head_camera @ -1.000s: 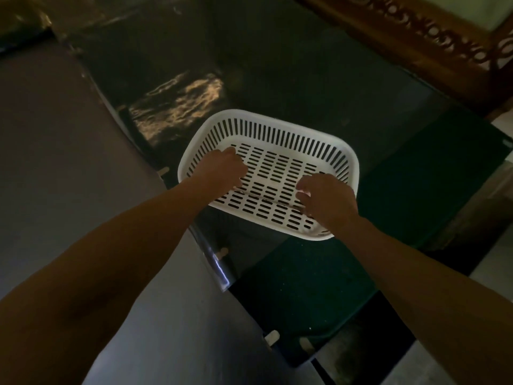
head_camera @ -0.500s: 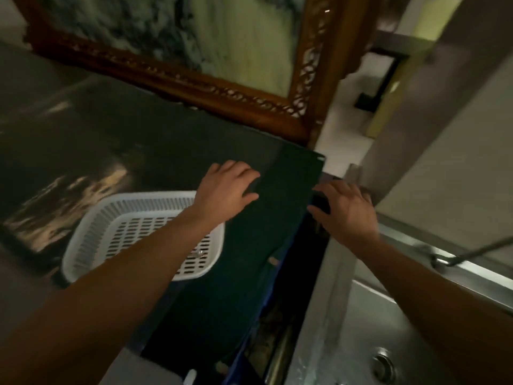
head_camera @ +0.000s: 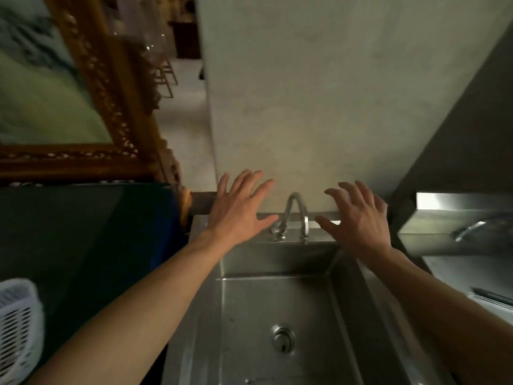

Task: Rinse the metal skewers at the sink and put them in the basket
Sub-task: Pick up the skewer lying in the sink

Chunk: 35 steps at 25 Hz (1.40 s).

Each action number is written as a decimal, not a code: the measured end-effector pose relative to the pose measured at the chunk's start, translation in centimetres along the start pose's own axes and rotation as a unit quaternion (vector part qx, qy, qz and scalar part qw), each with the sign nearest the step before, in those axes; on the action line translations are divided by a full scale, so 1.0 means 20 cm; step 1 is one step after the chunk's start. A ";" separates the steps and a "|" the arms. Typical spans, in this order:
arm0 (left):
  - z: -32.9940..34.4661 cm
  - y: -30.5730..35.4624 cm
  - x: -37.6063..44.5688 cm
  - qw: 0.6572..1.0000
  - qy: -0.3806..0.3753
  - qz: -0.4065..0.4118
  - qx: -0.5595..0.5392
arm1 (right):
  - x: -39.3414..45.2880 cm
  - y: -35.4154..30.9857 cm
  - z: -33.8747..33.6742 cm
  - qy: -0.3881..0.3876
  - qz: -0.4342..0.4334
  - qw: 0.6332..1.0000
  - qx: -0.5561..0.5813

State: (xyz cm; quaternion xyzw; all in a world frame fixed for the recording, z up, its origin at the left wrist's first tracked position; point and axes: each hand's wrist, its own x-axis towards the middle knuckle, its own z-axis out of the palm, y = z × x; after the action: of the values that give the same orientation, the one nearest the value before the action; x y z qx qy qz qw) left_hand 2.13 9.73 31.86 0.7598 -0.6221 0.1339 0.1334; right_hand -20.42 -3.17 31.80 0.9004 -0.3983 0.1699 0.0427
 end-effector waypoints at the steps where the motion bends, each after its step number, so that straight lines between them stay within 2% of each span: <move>1: 0.02 0.10 0.06 1.000 -0.002 0.009 0.002 | -0.02 0.11 -0.01 0.001 0.009 1.000 -0.002; 4: 0.08 0.29 0.16 1.000 -0.005 0.007 0.018 | -0.07 0.32 -0.03 -0.004 0.019 1.000 -0.003; 7: 0.12 0.35 0.17 1.000 -0.009 -0.006 0.026 | -0.08 0.40 0.01 -0.017 0.019 1.000 0.015; 17: 0.19 0.22 0.12 0.999 -0.007 -0.032 0.025 | 0.00 0.34 0.20 -0.046 0.005 0.998 0.047; 22: 0.38 0.16 -0.07 0.998 -0.024 -0.062 0.000 | -0.12 0.31 0.40 -0.067 0.019 0.995 0.070; 28: 0.77 0.17 -0.45 0.986 -0.130 -0.096 -0.047 | -0.44 0.33 0.71 -0.163 0.052 0.982 0.082; 35: 1.09 0.26 -0.76 0.978 -0.173 -0.093 -0.065 | -0.75 0.35 0.96 -0.267 0.066 0.958 0.079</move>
State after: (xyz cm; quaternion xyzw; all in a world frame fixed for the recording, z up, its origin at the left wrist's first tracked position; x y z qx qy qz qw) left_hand -5.05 14.48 6.12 0.8159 -0.5694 -0.0533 0.0850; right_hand -29.54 -1.48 8.22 0.8851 -0.4390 -0.0436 -0.1481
